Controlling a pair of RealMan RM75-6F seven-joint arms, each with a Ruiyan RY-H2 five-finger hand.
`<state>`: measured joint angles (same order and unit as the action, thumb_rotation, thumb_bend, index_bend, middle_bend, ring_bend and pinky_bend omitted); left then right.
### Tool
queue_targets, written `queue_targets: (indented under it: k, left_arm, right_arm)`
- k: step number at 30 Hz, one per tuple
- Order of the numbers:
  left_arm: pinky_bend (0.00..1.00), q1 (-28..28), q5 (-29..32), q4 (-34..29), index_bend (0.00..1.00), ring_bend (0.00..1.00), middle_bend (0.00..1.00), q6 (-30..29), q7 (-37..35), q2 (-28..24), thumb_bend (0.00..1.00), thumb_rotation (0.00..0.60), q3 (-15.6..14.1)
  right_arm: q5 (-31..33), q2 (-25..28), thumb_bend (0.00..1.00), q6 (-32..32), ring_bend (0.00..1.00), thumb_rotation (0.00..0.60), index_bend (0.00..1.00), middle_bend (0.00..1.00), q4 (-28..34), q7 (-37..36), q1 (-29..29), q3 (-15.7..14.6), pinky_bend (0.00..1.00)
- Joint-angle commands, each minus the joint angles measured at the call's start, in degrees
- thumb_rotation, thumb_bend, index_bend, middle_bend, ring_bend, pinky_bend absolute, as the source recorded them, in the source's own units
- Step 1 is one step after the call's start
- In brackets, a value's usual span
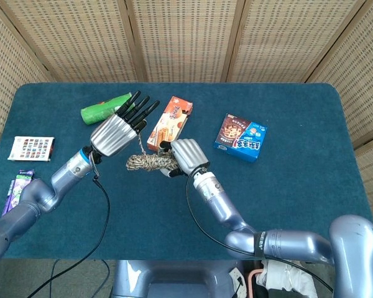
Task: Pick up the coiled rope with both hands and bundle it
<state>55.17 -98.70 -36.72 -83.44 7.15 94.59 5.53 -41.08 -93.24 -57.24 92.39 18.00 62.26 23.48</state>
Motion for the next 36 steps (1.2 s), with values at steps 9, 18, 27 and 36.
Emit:
queue_targets:
  k: [9, 18, 27, 36]
  left_arm:
    - [0.0, -1.9, 5.5, 3.5, 0.85, 0.0, 0.0, 3.4, -7.3, 5.7, 0.61, 0.6, 1.6]
    - [0.0, -3.3, 5.7, 4.8, 0.84, 0.0, 0.0, 4.0, -12.1, 7.5, 0.6, 0.6, 0.0]
    - [0.0, -4.1, 5.7, 3.6, 0.47, 0.0, 0.0, 4.3, -15.1, 6.8, 0.16, 0.6, -0.9]
    - [0.0, -4.8, 7.6, -3.0, 0.0, 0.0, 0.0, 7.2, -17.0, 3.5, 0.0, 0.6, -0.3]
  right_arm:
    - [3.7, 1.1, 0.81, 4.1, 0.62, 0.6, 0.7, 0.74, 3.8, -11.0, -2.2, 5.0, 0.71]
    - [8.1, 1.5, 0.81, 3.8, 0.62, 0.6, 0.7, 0.74, 5.2, -14.6, -2.3, 7.4, 0.71]
    - [9.6, 1.4, 0.81, 3.1, 0.62, 0.6, 0.7, 0.74, 4.6, -14.8, -1.9, 7.2, 0.71]
    - [9.6, 1.6, 0.81, 2.9, 0.62, 0.6, 0.7, 0.74, 4.2, -15.0, -1.7, 7.0, 0.71]
